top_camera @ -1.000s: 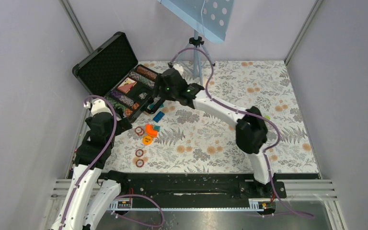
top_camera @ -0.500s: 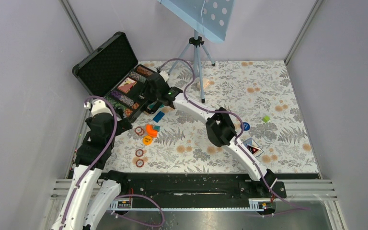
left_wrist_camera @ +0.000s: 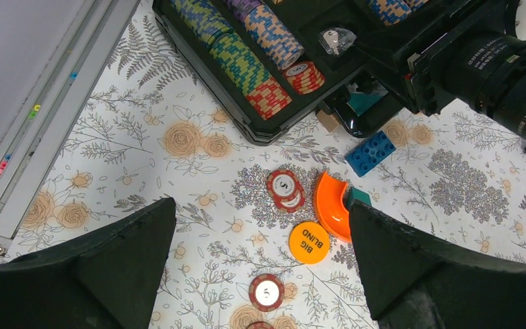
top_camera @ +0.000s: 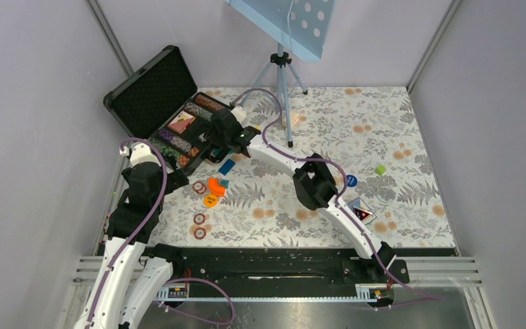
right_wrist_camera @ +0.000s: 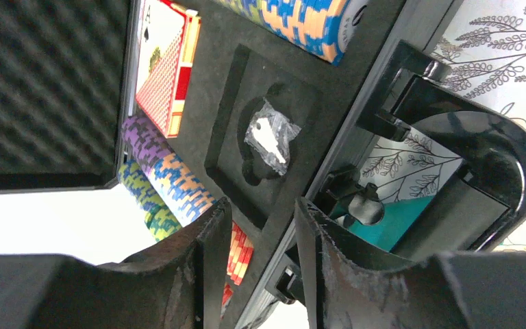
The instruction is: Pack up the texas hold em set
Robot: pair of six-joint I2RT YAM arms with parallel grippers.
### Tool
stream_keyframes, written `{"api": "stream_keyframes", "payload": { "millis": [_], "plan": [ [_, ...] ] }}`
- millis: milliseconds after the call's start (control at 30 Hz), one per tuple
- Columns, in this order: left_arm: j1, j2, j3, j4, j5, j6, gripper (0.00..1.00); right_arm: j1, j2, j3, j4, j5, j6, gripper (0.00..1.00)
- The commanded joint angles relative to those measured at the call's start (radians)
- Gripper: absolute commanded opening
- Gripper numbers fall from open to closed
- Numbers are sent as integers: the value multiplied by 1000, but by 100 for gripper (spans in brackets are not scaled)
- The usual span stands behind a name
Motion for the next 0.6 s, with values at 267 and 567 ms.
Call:
{"api": "stream_keyframes", "payload": {
  "millis": [267,567],
  "plan": [
    [4,-6,1,49,3,14,97,6,-178,-108,-106,146,-93,52],
    [4,-6,1,49,3,14,97,4,-380,-414,70,215,-159,56]
  ]
}}
